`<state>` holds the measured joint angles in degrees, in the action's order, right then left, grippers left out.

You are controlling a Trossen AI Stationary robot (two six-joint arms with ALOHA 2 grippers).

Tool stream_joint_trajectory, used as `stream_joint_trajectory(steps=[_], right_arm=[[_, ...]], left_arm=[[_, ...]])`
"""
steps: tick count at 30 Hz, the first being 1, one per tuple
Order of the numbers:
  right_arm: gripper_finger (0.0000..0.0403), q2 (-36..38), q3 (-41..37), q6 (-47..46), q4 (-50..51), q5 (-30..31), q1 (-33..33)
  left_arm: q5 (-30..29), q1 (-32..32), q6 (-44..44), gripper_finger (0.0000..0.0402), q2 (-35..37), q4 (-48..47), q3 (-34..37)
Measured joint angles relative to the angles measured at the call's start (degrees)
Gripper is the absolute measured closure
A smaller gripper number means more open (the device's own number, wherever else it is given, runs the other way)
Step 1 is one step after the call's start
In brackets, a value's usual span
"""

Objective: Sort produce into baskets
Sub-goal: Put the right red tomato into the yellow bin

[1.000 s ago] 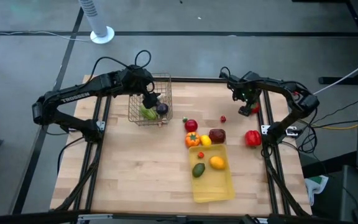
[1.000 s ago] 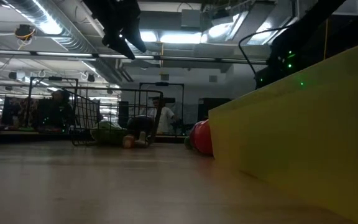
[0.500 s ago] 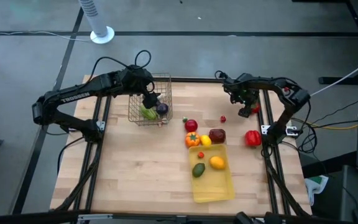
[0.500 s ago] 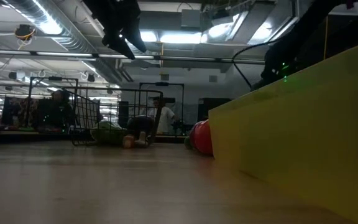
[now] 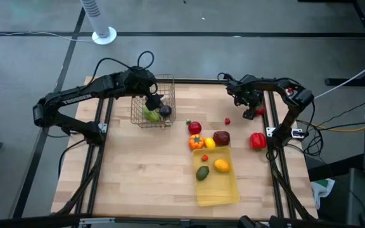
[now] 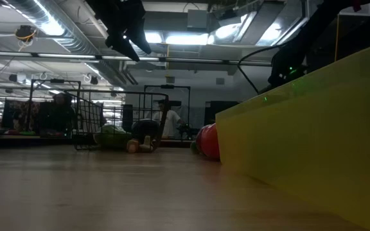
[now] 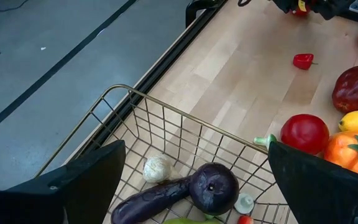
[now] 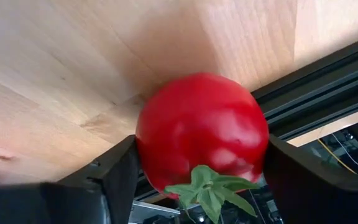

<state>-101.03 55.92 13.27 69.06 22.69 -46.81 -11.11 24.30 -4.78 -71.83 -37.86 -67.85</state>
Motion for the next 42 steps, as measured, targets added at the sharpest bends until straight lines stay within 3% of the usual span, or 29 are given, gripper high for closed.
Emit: stream_joint_trajectory(steps=[8,19,30,35,42], right_arm=[[0.0116,2.71,-0.29,-0.47,0.21,-3.95,-0.11],[0.0116,9.61,-0.20,-5.56,2.35,-23.64,-0.04],[0.0116,19.36,-0.13,-9.29,2.41,-31.85,0.12],[0.0116,24.13,-0.11,-13.62,2.05,-34.28,4.68],[0.0116,28.37,-0.09,-23.14,-3.59,-37.88,18.46]], left_arm=[[0.00,0.02,0.00,0.0009,0.00,-0.01,0.00],[0.00,0.00,0.02,0.0009,0.00,0.01,0.00],[0.02,0.01,0.02,0.0009,0.00,0.03,0.00],[0.02,0.02,0.02,0.0009,0.00,0.26,0.00],[0.02,0.01,0.28,0.0009,0.00,3.12,0.00]])
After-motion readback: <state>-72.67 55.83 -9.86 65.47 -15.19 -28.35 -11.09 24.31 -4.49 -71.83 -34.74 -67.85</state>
